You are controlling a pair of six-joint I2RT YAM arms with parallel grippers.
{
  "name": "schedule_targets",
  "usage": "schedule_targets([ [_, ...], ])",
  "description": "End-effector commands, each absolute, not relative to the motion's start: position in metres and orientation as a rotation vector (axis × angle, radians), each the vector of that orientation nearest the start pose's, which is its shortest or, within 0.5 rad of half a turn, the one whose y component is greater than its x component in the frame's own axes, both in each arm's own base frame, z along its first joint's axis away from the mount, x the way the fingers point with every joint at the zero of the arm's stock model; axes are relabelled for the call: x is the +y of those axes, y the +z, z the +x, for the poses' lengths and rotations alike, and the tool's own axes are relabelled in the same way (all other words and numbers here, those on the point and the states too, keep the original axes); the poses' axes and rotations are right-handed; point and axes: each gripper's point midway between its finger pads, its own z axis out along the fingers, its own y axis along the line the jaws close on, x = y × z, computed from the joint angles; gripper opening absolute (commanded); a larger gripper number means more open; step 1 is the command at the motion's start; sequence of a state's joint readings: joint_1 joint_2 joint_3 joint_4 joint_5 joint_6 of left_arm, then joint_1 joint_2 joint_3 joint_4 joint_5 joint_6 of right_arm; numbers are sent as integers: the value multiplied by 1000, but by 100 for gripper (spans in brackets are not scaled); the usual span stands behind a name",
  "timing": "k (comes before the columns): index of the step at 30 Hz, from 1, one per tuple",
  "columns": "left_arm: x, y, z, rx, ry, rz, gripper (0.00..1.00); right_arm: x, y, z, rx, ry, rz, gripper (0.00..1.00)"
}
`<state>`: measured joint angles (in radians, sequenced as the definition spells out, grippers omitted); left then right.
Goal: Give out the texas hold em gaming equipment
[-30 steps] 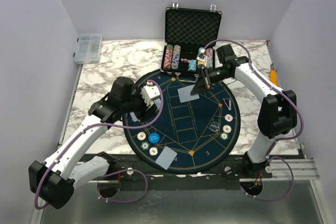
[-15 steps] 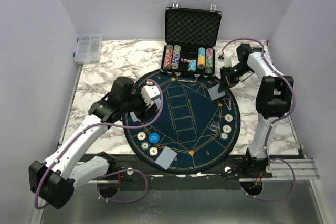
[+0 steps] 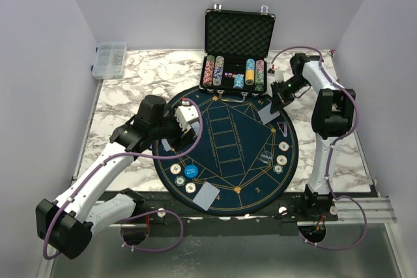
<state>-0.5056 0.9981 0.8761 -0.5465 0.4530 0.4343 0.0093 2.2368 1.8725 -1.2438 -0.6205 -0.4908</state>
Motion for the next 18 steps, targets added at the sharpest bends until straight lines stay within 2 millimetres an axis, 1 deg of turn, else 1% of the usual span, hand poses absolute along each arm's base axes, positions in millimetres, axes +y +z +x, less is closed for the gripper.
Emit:
schedule_targets([
  [1,-200,197,228,1801,-565,1208,0,105,107,382,2694,1016,-756,1],
  [4,-200,197,227,1802,-570,1211,0,126,136,359,2617,1108,-838,1],
  [7,-201,198,227,1800,-576,1211,0,137,148,323,2601,1195,-888,1],
  [8,-201,198,227,1802,-577,1209,0,139,147,310,2601,1207,-915,1],
  [10,-201,199,227,1803,-578,1205,0,140,140,276,2624,1204,-1010,1],
  [13,-201,198,226,1807,-584,1201,0,133,122,219,2639,1149,-1256,1],
  [15,-200,198,224,1809,-588,1199,0,128,112,189,2620,1115,-1424,1],
  [16,-200,197,224,1810,-591,1198,0,124,107,177,2620,1109,-1480,1],
  [18,-200,197,222,1811,-595,1196,0,122,102,164,2607,1117,-1539,1],
])
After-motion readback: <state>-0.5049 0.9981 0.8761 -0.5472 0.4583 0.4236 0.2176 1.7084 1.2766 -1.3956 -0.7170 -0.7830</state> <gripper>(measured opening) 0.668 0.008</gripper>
